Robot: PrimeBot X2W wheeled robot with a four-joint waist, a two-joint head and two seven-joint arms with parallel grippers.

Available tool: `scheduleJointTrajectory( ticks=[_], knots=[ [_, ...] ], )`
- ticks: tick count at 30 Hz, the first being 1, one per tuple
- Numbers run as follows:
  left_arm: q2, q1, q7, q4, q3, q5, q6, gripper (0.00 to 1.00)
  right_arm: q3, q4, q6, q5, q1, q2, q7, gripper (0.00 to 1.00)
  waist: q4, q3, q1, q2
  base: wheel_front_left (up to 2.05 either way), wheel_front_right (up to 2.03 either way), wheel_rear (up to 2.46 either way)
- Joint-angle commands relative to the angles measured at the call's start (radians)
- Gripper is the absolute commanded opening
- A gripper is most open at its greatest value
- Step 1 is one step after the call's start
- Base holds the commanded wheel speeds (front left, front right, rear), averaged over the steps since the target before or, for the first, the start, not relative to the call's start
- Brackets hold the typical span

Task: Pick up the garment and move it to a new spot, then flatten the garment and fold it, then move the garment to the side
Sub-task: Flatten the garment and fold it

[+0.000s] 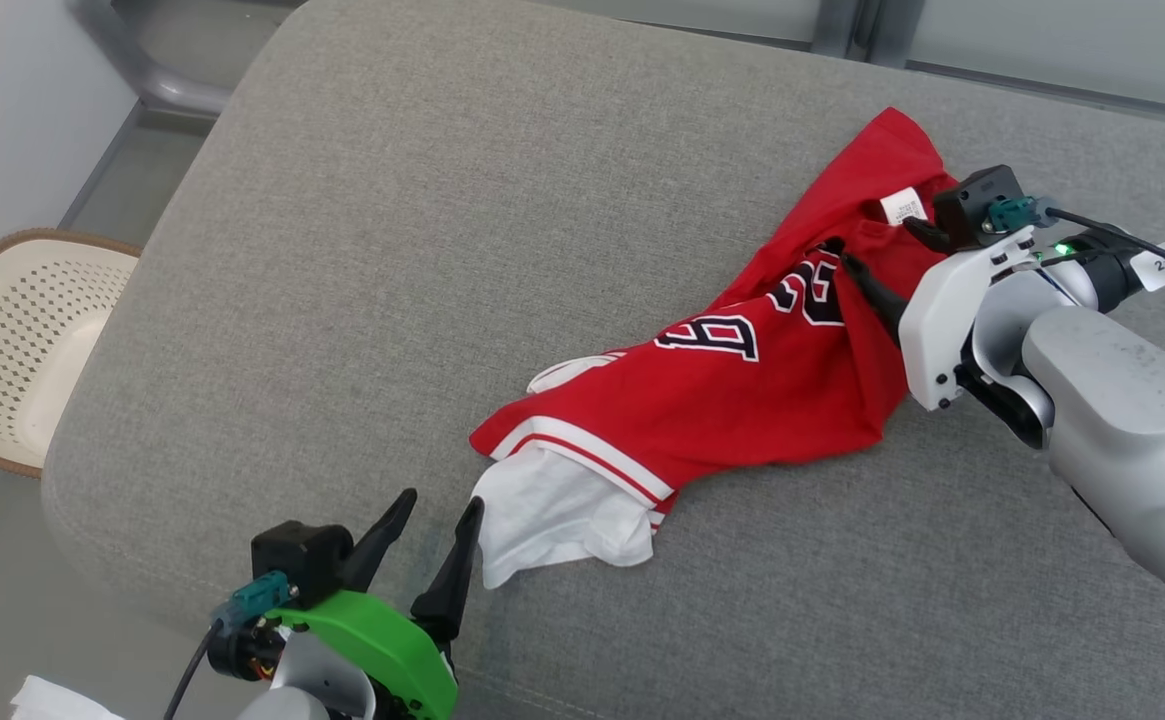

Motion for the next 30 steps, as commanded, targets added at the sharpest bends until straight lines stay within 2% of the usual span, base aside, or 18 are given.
scheduleJointTrajectory(
  ticks=[1,2,3,4,5,6,11,19,23,30],
  knots=[
    [-0.004,-0.018,-0.005,0.006,0.001,-0.011,-0.002,1.00,0.013,0.007,-0.001,0.010,-0.015,-0.001,-0.003,1.00,0.001,0.004,0.0000,0.0000,0.00,0.00,0.00],
    [-0.005,-0.020,-0.005,0.008,0.000,-0.012,-0.003,1.00,0.021,0.010,-0.001,0.015,-0.020,0.001,-0.006,0.78,0.000,0.004,0.0000,0.0000,0.00,0.00,0.00],
    [-0.005,-0.020,-0.006,0.010,0.000,-0.013,-0.003,1.00,0.027,0.012,-0.001,0.018,-0.023,0.003,-0.009,0.48,0.000,0.004,0.0000,0.0000,0.00,0.00,0.00],
    [-0.005,-0.021,-0.007,0.012,0.000,-0.013,-0.004,1.00,0.036,0.015,-0.001,0.023,-0.025,0.004,-0.015,0.33,-0.001,0.004,0.0000,0.0000,0.00,0.00,0.00],
    [-0.004,-0.021,-0.007,0.014,0.000,-0.015,-0.004,1.00,0.043,0.018,-0.001,0.028,-0.025,0.004,-0.018,0.07,-0.003,0.002,0.0000,0.0000,0.00,0.00,0.00],
    [-0.003,-0.021,-0.007,0.016,0.000,-0.016,-0.004,1.00,0.050,0.021,-0.001,0.033,-0.026,0.005,-0.025,0.00,-0.005,-0.001,0.0000,0.0000,0.00,0.00,0.00],
    [0.007,-0.011,-0.005,0.023,0.003,-0.020,0.000,1.00,0.079,0.021,-0.001,0.062,-0.030,-0.003,-0.052,0.00,-0.026,-0.022,0.0000,0.0000,0.00,0.00,0.00],
    [0.034,0.016,0.004,0.010,0.009,-0.019,0.016,1.00,0.116,-0.028,-0.001,0.111,-0.012,-0.046,-0.089,0.00,-0.096,-0.084,0.0000,0.0000,0.00,0.00,0.00],
    [0.054,0.036,0.006,-0.006,0.016,-0.021,0.029,1.00,0.111,-0.072,-0.001,0.174,0.042,-0.078,-0.055,0.00,-0.140,-0.121,0.0000,0.0000,0.00,0.00,0.00],
    [0.088,0.085,0.015,-0.041,0.032,-0.031,0.060,1.00,0.091,-0.186,-0.001,0.272,0.159,-0.175,0.081,0.00,-0.234,-0.173,0.0000,0.0000,0.00,0.00,0.00]
  ],
)
